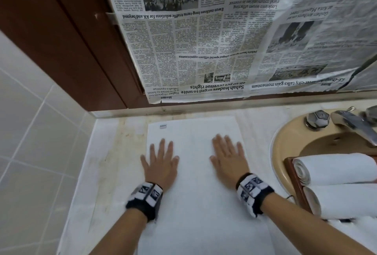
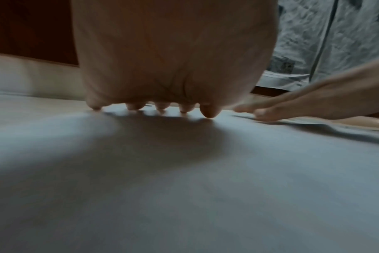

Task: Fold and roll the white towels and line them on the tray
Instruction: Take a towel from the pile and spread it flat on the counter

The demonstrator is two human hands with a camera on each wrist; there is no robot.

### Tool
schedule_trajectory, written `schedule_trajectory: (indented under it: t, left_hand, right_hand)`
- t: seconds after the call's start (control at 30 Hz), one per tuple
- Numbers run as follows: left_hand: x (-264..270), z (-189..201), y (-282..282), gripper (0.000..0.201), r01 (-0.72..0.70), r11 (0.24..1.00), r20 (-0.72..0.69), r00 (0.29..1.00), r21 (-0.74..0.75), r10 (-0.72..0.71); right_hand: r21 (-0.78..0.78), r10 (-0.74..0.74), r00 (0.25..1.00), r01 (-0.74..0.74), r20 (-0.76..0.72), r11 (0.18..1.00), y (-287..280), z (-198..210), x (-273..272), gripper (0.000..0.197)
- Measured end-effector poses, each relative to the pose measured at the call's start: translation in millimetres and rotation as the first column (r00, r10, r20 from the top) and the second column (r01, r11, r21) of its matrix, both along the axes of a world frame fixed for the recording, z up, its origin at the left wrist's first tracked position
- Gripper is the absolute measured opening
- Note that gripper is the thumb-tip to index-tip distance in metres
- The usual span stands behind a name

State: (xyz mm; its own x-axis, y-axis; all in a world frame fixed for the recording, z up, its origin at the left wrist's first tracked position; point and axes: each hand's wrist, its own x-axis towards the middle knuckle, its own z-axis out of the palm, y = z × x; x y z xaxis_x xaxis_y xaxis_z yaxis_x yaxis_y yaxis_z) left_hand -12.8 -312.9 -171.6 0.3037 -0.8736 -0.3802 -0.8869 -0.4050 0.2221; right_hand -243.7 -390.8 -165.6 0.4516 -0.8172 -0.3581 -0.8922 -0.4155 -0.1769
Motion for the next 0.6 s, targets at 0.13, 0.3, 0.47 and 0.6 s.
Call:
schedule_trajectory:
  t: [0.13, 0.3, 0.47, 0.6]
  left_hand:
    - [-33.7, -3.0, 8.6, 0.056, 0.065, 0.998, -0.003, 0.998, 0.007, -0.065]
    - [5.2, -6.5, 15.1, 0.056, 0.035, 0.999, 0.036, 0.999, 0.023, -0.035]
    - [27.3, 1.3, 37.8, 0.060, -0.090, 0.994, 0.046, 0.995, 0.067, 0.087]
    - [-37.6, 13.5, 57.1, 0.063, 0.119, 0.993, 0.003, 0.993, 0.007, -0.119]
  right_hand:
    - [0.019, 0.155, 0.988, -0.155, 0.009, 0.988, 36.2, -8.4, 32.1, 0.063]
    - [0.030, 0.032, 0.999, -0.032, -0.028, 0.999, 11.4, -6.1, -2.2, 0.064]
    - [0.039, -0.191, 0.980, 0.193, -0.050, 0.980, 18.8, 3.7, -25.5, 0.063]
    - [0.061, 0.083, 0.994, -0.087, 0.064, 0.994, 72.7, 9.3, 11.0, 0.071]
